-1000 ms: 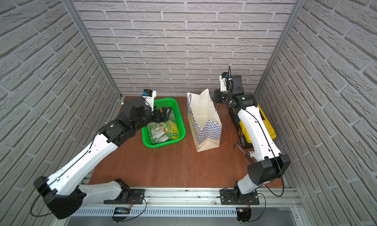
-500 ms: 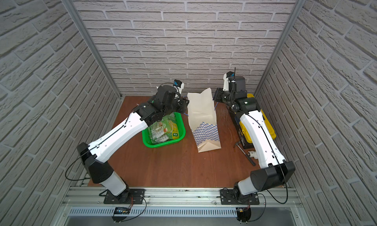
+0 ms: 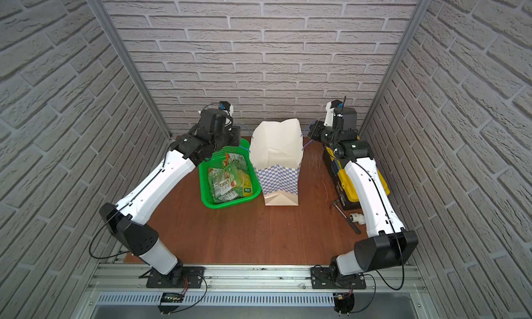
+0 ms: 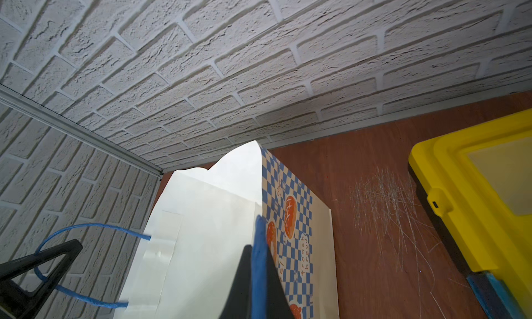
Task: Place the condiment packets inside the bag
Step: Open the paper bag at the center of the board.
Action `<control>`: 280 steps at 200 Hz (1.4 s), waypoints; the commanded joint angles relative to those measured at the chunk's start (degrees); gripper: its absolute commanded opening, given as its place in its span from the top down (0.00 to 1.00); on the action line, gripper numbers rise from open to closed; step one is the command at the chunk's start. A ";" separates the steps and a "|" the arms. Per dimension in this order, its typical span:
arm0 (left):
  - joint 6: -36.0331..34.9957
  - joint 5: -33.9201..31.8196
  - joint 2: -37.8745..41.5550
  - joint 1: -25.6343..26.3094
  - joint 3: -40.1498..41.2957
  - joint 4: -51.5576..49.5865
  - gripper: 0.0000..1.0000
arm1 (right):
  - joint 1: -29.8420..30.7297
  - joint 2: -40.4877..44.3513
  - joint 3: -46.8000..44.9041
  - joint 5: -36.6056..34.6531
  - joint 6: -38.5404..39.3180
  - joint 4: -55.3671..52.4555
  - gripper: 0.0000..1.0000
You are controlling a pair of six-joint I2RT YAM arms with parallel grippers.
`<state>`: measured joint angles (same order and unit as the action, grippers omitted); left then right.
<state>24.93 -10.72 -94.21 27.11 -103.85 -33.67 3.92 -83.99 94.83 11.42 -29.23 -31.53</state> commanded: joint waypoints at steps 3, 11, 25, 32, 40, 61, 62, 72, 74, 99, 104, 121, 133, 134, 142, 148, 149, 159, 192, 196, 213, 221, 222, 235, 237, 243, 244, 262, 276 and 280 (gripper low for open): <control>-1.24 1.87 -0.17 -1.05 -1.93 1.04 1.00 | -1.19 -0.07 -0.70 2.41 -0.56 4.92 0.97; -1.28 1.89 -0.57 -1.39 -1.45 0.98 1.00 | -1.82 -0.21 -1.93 2.82 -0.44 5.24 0.97; -0.88 2.11 -1.04 -2.01 0.16 1.62 1.00 | -2.44 0.12 -5.03 2.17 0.54 5.74 0.97; -0.76 2.35 -1.31 -2.15 0.96 2.13 1.00 | -2.75 0.31 -6.28 1.78 1.11 5.80 0.97; -0.76 2.39 -1.70 -2.18 1.36 2.29 1.00 | -3.19 0.23 -7.18 1.68 1.69 5.31 0.97; -0.76 3.72 -2.76 -2.17 1.29 2.53 1.00 | -3.99 -0.30 -8.93 3.67 1.98 5.15 0.97; -0.76 3.79 -2.79 -2.25 1.29 2.54 1.00 | -4.00 -0.30 -8.94 3.73 1.98 5.16 0.97; -0.60 4.74 -3.33 -2.21 0.99 2.71 1.00 | -4.18 -0.48 -9.25 4.76 2.03 5.25 0.97; -0.59 4.88 -3.34 -2.17 0.96 2.71 1.00 | -4.23 -0.52 -9.27 4.91 2.00 5.29 0.97; -0.24 6.57 -4.31 -2.17 0.07 2.72 0.89 | -4.28 0.21 -9.34 6.25 1.42 6.44 0.97; -0.10 7.08 -4.31 -2.17 -0.01 2.78 0.85 | -4.29 0.31 -9.02 6.59 1.21 6.44 0.97; 0.04 9.91 -3.87 -2.16 0.04 3.35 0.57 | -4.27 -0.37 -7.66 8.14 0.91 5.98 0.96; -0.05 11.77 -2.68 -1.94 1.01 4.51 0.47 | -4.28 -0.87 -6.78 9.16 0.84 5.52 0.93; -0.05 11.86 -2.57 -1.96 1.15 4.63 0.46 | -4.28 -0.89 -6.72 9.29 0.84 5.47 0.93; -0.05 12.19 -1.53 -1.87 2.12 5.44 0.40 | -4.27 -1.07 -6.33 9.79 1.09 5.13 0.91; -0.05 12.47 -0.69 -1.80 2.86 5.86 0.40 | -4.27 -1.01 -6.28 9.95 1.19 5.03 0.90; -0.05 12.47 -0.61 -1.80 2.91 5.88 0.40 | -4.27 -1.01 -6.26 9.99 1.24 5.05 0.90; -0.05 12.52 0.78 -1.95 3.67 5.86 0.39 | -4.28 -0.68 -6.62 9.90 1.38 5.41 0.87; 0.81 12.81 5.97 -1.82 7.42 6.16 0.22 | -4.29 0.13 -6.32 10.55 0.78 6.02 0.80; 0.92 12.77 6.67 -1.84 7.96 6.11 0.20 | -4.28 0.26 -6.25 10.67 0.71 6.03 0.79; 1.34 12.50 9.81 -1.81 10.65 6.16 0.17 | -4.27 1.04 -6.40 11.34 0.44 6.41 0.73; 1.64 11.94 11.60 -1.80 12.34 6.29 0.14 | -4.23 1.51 -6.78 11.85 0.10 6.80 0.70; 1.67 11.90 11.82 -1.80 12.61 6.36 0.13 | -4.25 1.52 -6.77 11.90 0.12 6.82 0.69; 2.17 10.79 15.05 -1.81 16.11 7.47 0.04 | -4.28 1.95 -6.85 12.80 -0.11 7.05 0.63; 2.28 10.65 15.69 -1.80 16.59 7.63 0.03 | -4.28 2.04 -6.85 12.89 -0.16 7.04 0.63; 2.39 10.13 17.28 -1.80 18.28 8.27 0.02 | -4.27 2.22 -6.85 13.23 -0.36 7.25 0.60; 2.44 10.08 17.52 -1.80 18.53 8.31 0.02 | -4.27 2.23 -6.89 13.25 -0.37 7.26 0.60; 2.83 7.85 21.52 -1.85 22.42 8.23 0.02 | -4.27 2.63 -6.77 13.92 -0.88 7.58 0.56; 3.28 5.05 24.39 -1.94 25.59 7.67 0.02 | -4.28 3.15 -6.82 14.41 -1.21 7.79 0.55; 3.43 4.21 25.14 -1.99 26.73 7.57 0.02 | -4.27 3.27 -6.89 14.51 -1.34 7.88 0.55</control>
<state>27.24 -1.56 -72.90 25.32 -81.71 -28.18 -0.27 -83.48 87.11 23.94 -29.74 -27.03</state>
